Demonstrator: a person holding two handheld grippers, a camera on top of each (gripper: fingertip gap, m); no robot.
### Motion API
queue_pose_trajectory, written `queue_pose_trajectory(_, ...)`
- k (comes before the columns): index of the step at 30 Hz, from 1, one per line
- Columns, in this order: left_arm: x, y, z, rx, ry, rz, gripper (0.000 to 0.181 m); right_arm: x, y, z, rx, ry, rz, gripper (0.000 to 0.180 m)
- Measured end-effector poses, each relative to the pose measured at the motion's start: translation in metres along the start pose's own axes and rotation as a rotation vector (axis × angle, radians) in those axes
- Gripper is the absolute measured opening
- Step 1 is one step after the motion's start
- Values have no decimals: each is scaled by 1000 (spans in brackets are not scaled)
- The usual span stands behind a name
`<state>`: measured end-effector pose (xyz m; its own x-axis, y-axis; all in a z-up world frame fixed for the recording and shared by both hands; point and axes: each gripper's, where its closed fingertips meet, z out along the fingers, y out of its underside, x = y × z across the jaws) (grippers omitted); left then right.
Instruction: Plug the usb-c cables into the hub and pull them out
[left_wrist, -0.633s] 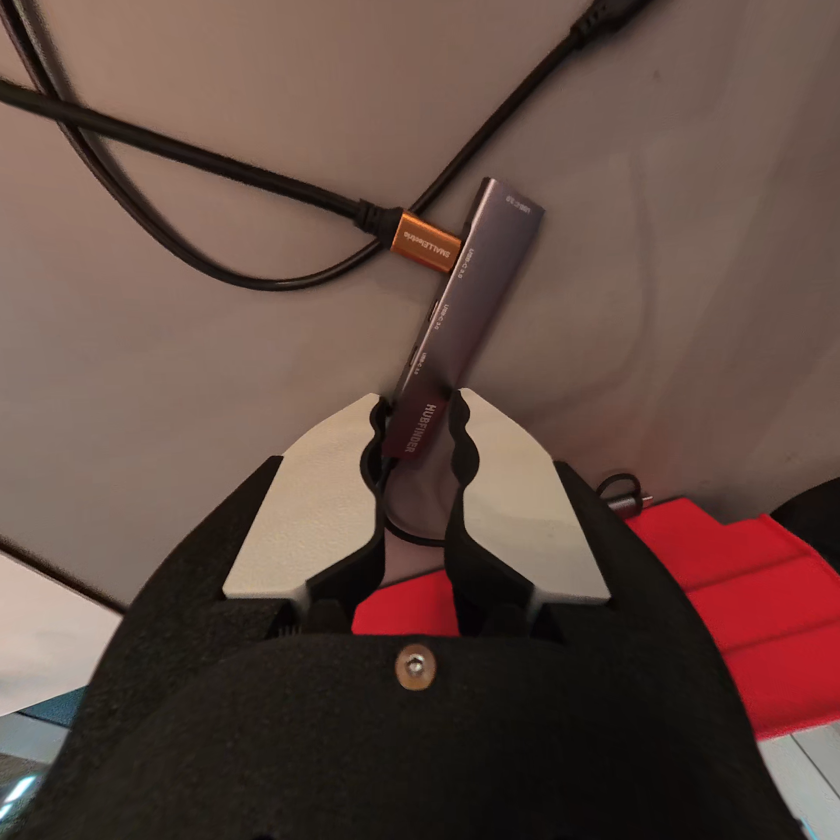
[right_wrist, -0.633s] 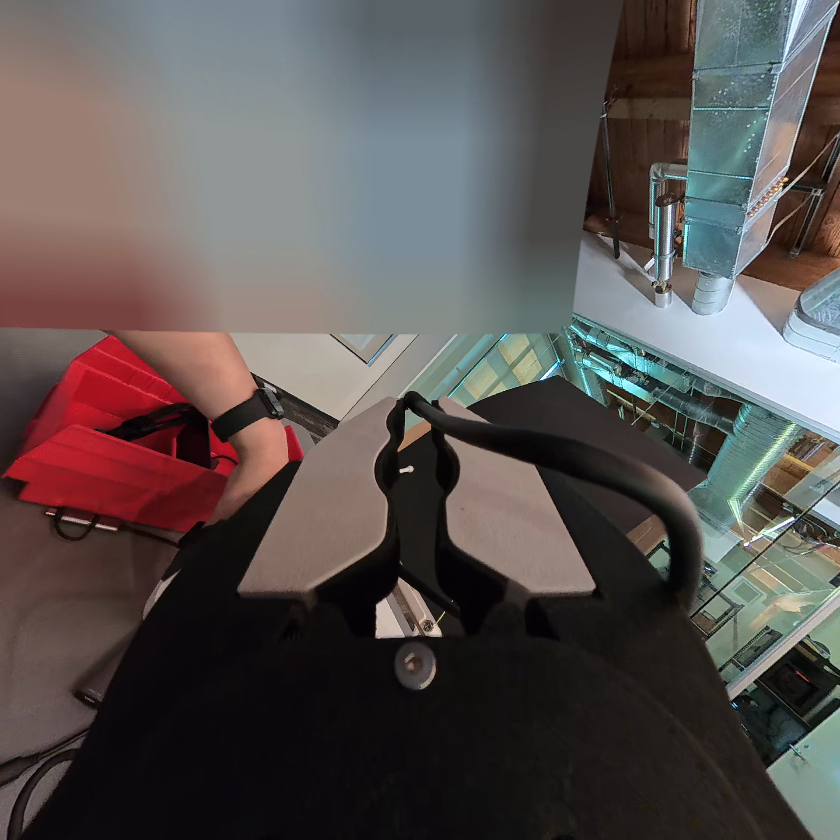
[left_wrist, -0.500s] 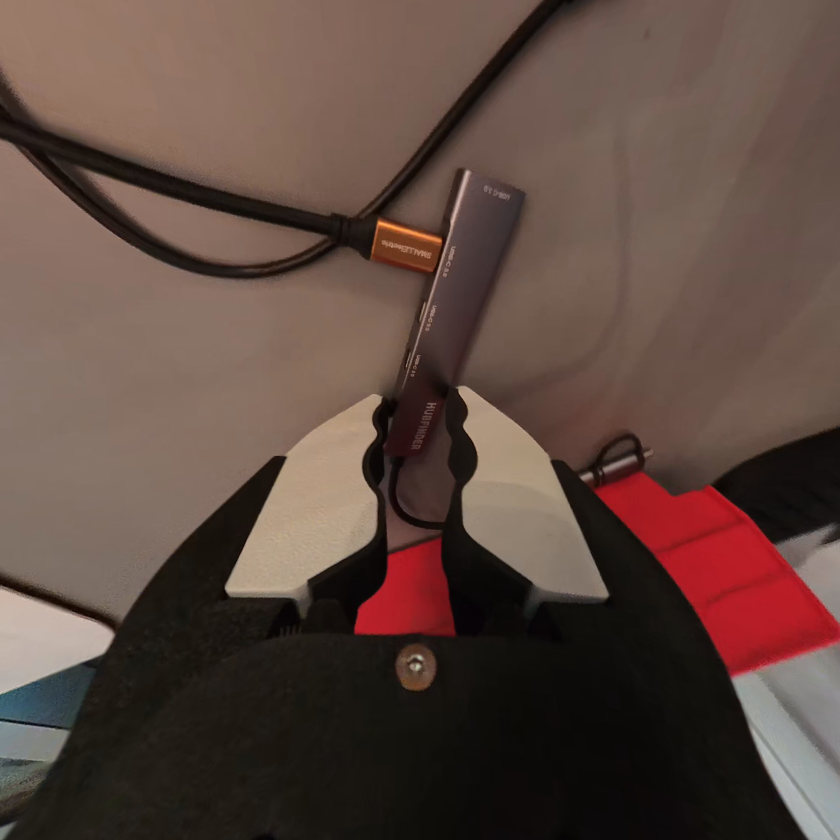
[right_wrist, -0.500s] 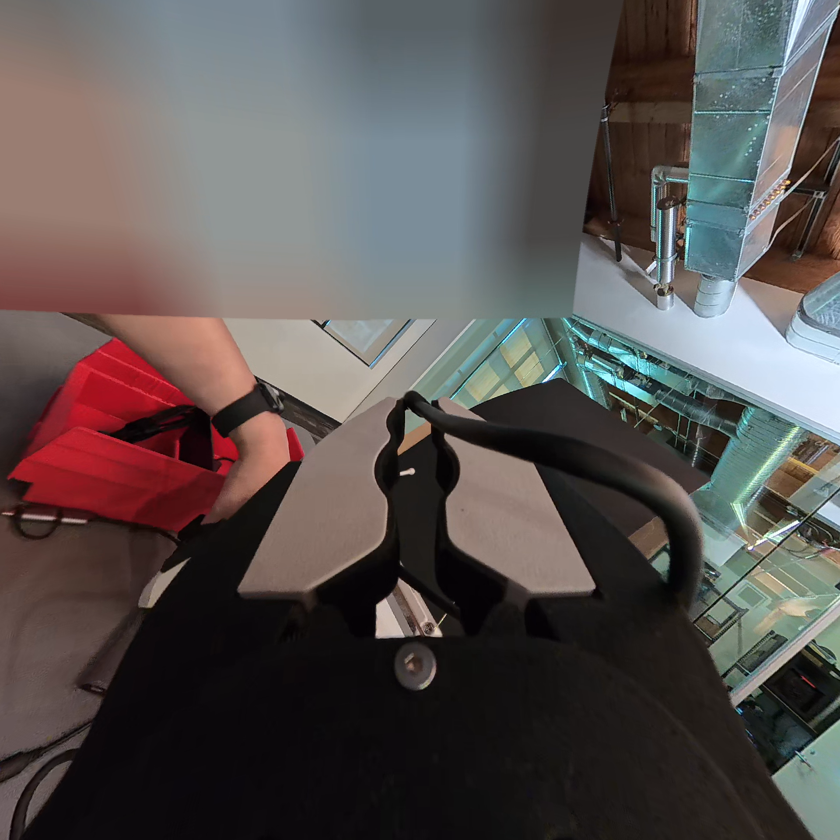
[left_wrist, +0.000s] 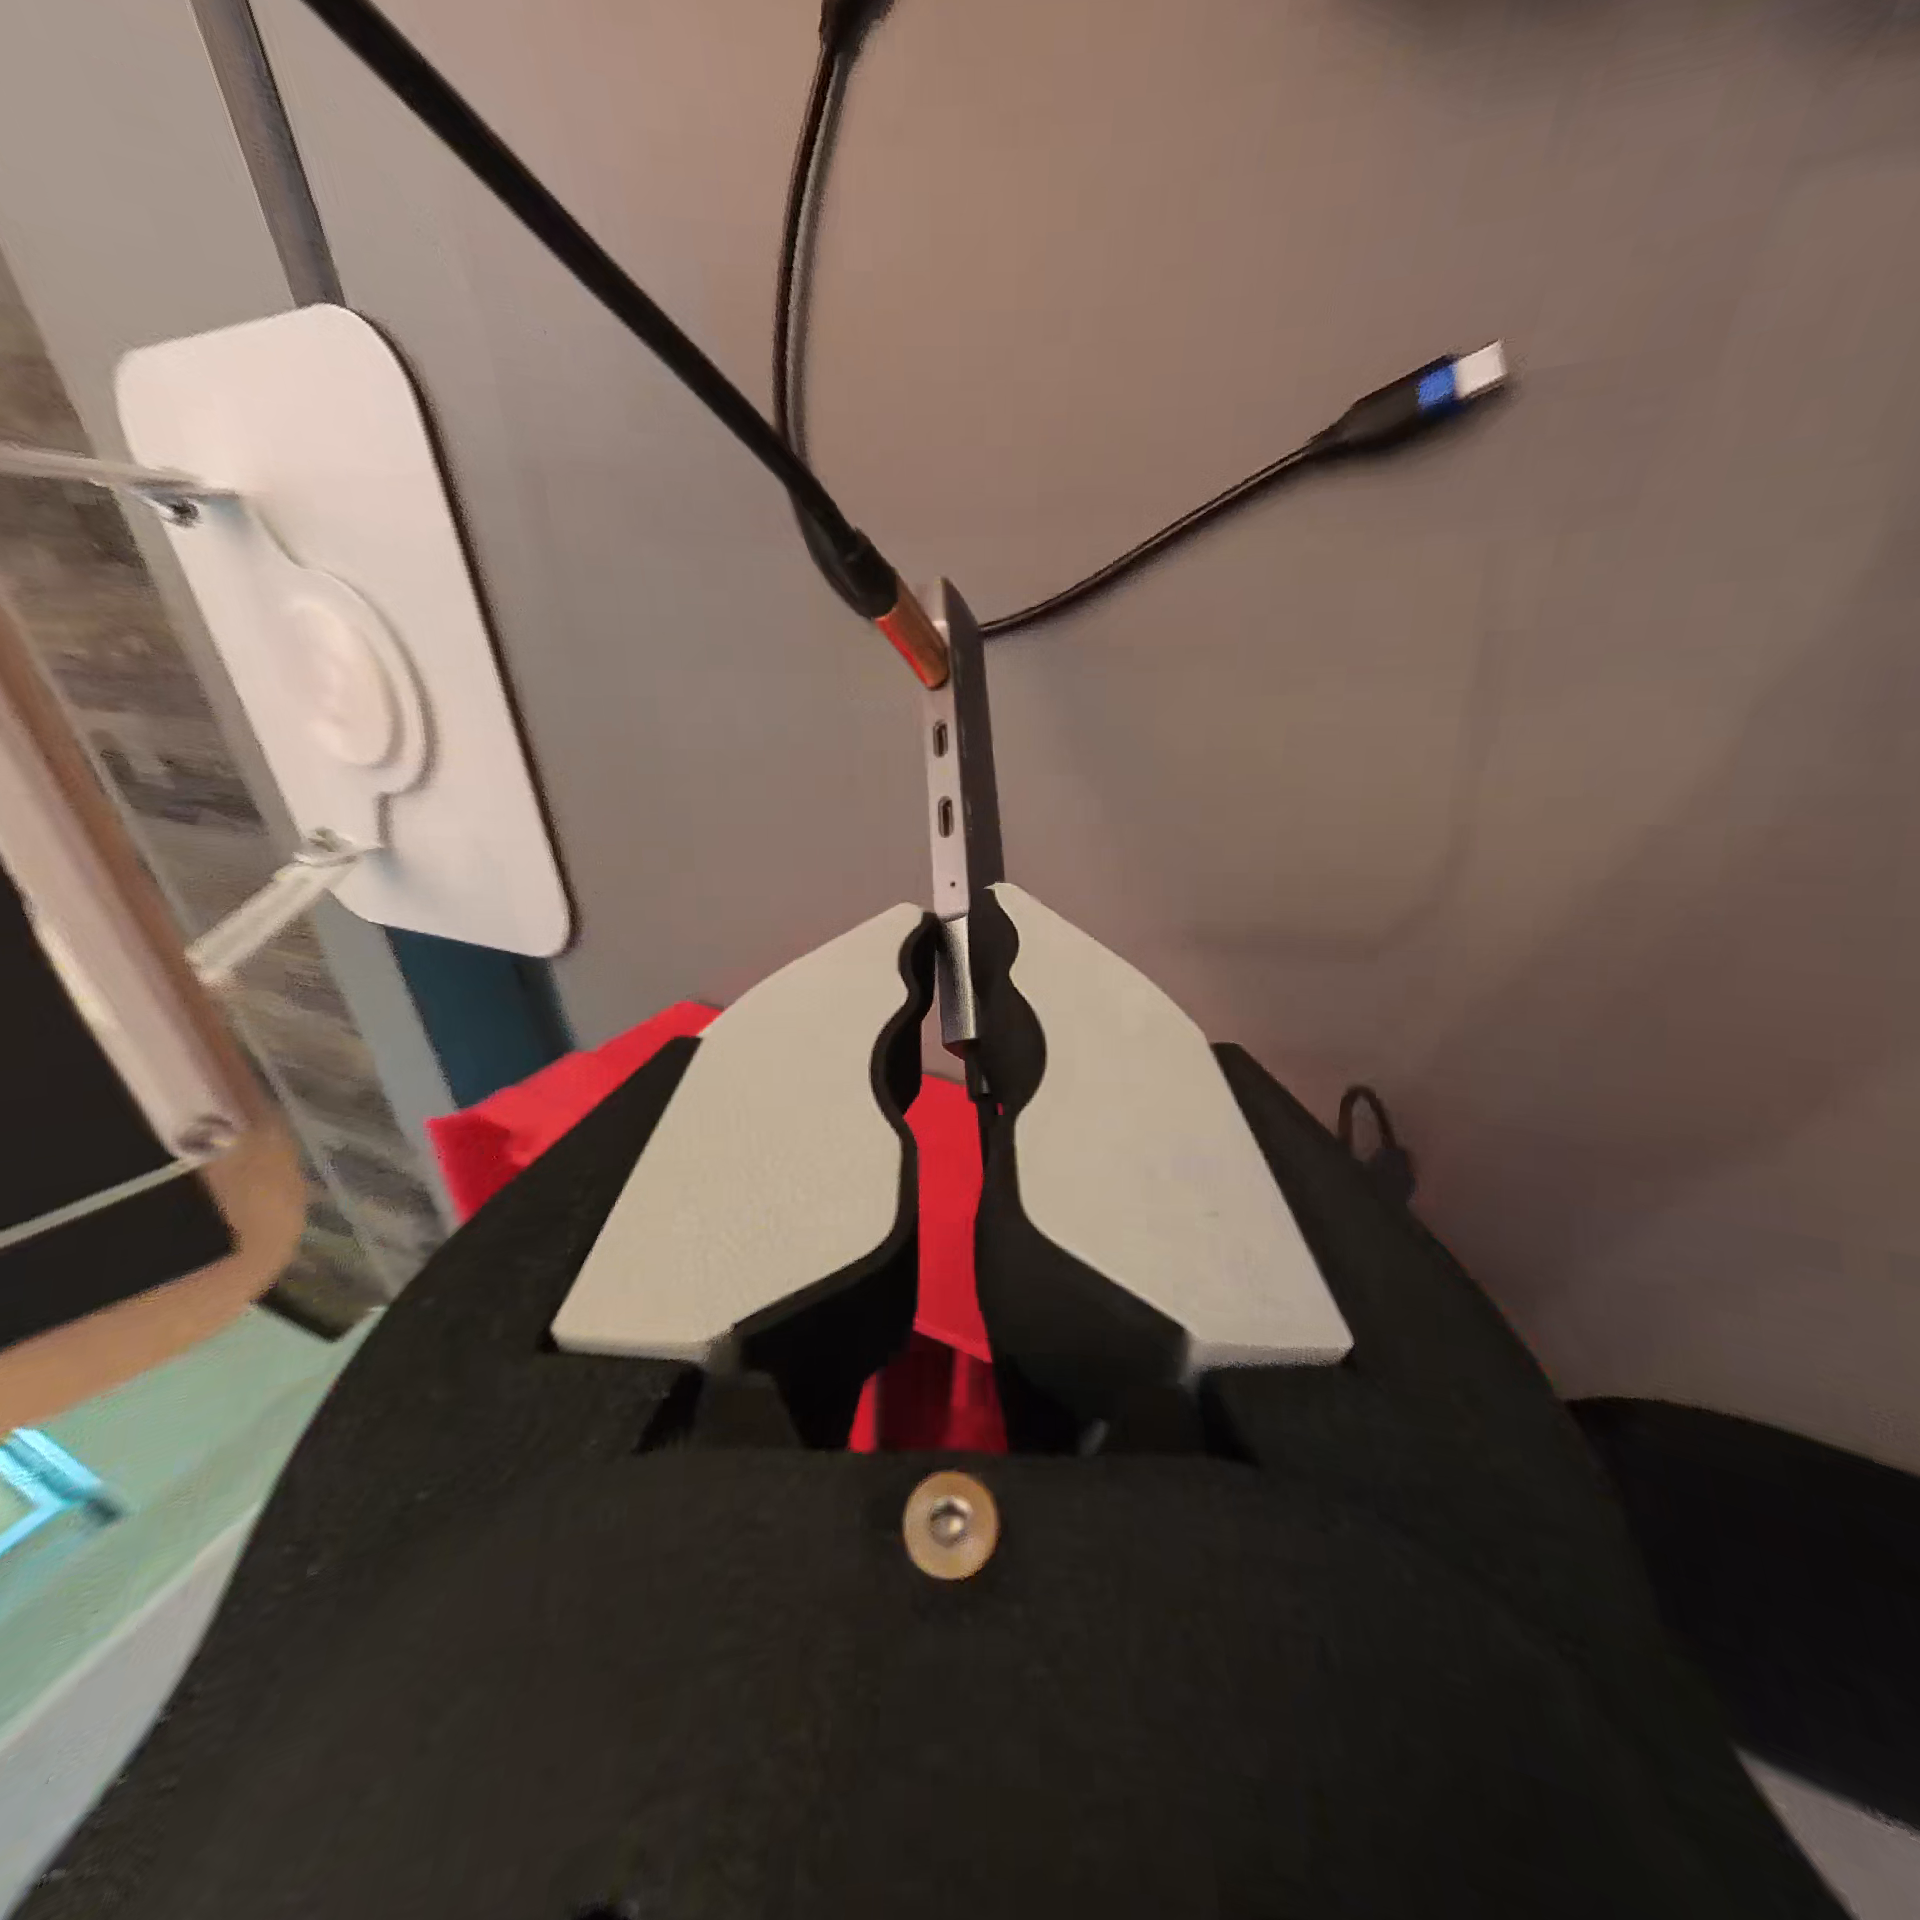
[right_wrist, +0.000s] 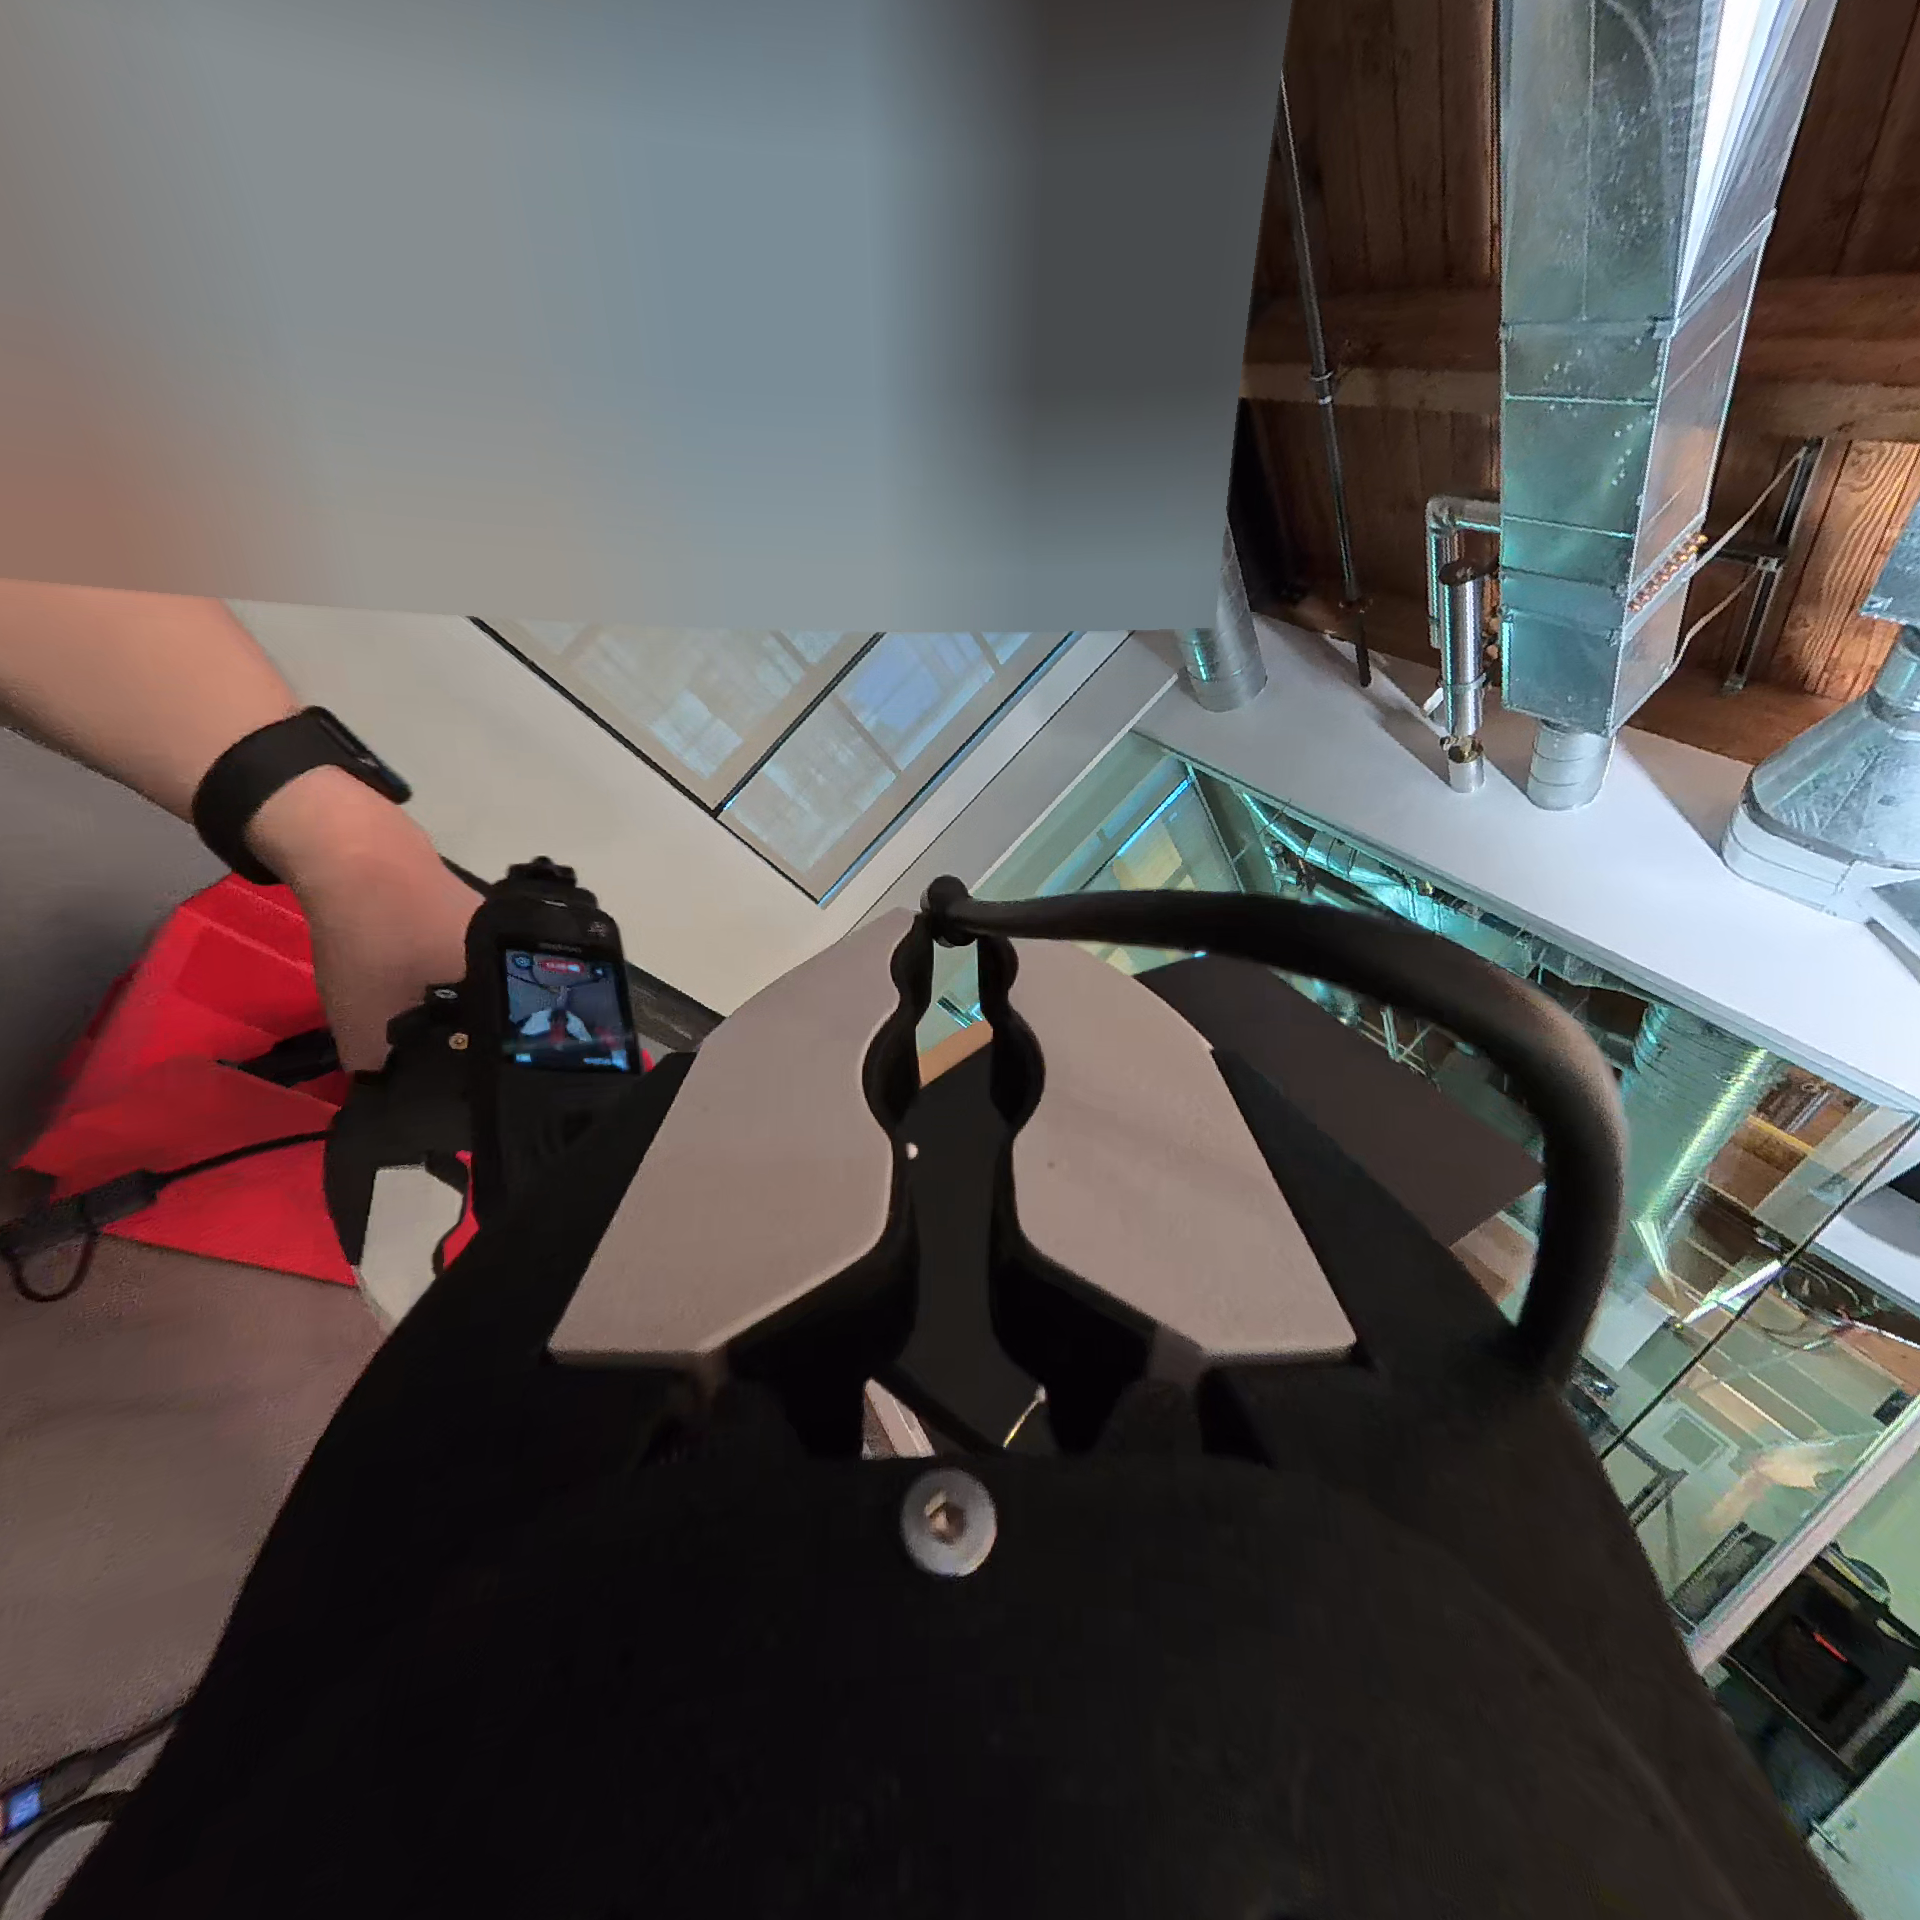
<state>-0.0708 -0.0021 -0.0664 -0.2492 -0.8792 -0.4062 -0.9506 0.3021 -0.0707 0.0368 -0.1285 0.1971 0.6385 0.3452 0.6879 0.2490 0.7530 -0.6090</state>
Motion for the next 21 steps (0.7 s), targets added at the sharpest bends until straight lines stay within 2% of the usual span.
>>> queue_pose_trajectory(1, 5, 2, -2, 8, -3, -36, 6, -1, -3, 0, 5, -8, 5, 9)
queue_pose_trajectory(7, 40, 4, -21, 39, -95, -154, 0, -23, -1, 6, -27, -133, 50, 8)
queue_pose_trajectory(13, 80, 11, -16, 96, -151, -272, 0, -47, 8, 15, -53, -242, 88, 8)
queue_pose_trajectory(17, 96, 16, -17, 156, -49, -425, 0, -53, 10, 18, -56, -263, 95, 8)
queue_pose_trajectory(21, 97, 22, -15, 130, -66, -440, 0, -54, 9, 18, -52, -272, 96, 8)
